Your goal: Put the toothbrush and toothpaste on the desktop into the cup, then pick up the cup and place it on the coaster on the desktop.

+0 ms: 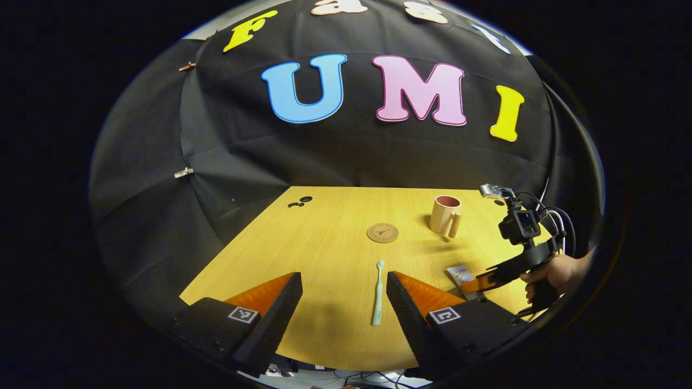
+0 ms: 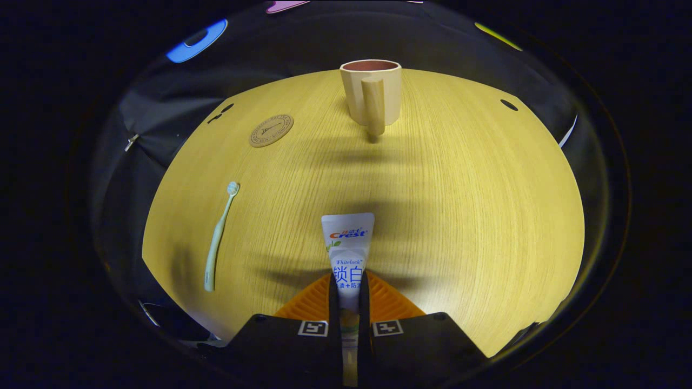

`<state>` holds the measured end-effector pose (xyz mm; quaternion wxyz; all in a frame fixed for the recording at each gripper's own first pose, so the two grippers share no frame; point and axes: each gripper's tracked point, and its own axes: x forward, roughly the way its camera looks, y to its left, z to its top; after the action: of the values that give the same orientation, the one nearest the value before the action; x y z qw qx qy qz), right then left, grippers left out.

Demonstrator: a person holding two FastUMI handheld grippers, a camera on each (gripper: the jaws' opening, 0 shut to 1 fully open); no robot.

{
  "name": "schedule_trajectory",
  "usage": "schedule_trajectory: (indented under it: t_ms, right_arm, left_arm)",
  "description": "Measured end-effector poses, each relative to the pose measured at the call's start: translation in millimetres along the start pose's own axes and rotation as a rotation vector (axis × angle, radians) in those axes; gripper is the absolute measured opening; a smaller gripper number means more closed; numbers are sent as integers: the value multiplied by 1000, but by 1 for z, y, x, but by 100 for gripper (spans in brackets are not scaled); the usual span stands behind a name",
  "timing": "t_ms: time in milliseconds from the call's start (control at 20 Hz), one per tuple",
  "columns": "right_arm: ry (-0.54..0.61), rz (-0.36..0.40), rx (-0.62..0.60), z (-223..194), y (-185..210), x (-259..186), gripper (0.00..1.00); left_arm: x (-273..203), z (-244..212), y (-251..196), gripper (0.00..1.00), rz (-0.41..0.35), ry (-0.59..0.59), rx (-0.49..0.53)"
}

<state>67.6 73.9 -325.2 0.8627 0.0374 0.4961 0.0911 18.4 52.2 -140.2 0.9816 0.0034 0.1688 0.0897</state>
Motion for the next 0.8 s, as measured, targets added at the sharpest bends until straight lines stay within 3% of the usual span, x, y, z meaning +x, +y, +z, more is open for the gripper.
schedule_trajectory:
  t_ms: [450,800]
  right_arm:
    - [-93,3,-50,15,-44,-72,15]
    - [-128,9,44,12,-79,-111,14]
  left_arm:
    - [56,-42,-34,98,-151,147,-17]
    - [113,-87,-65,96,-195,320,24]
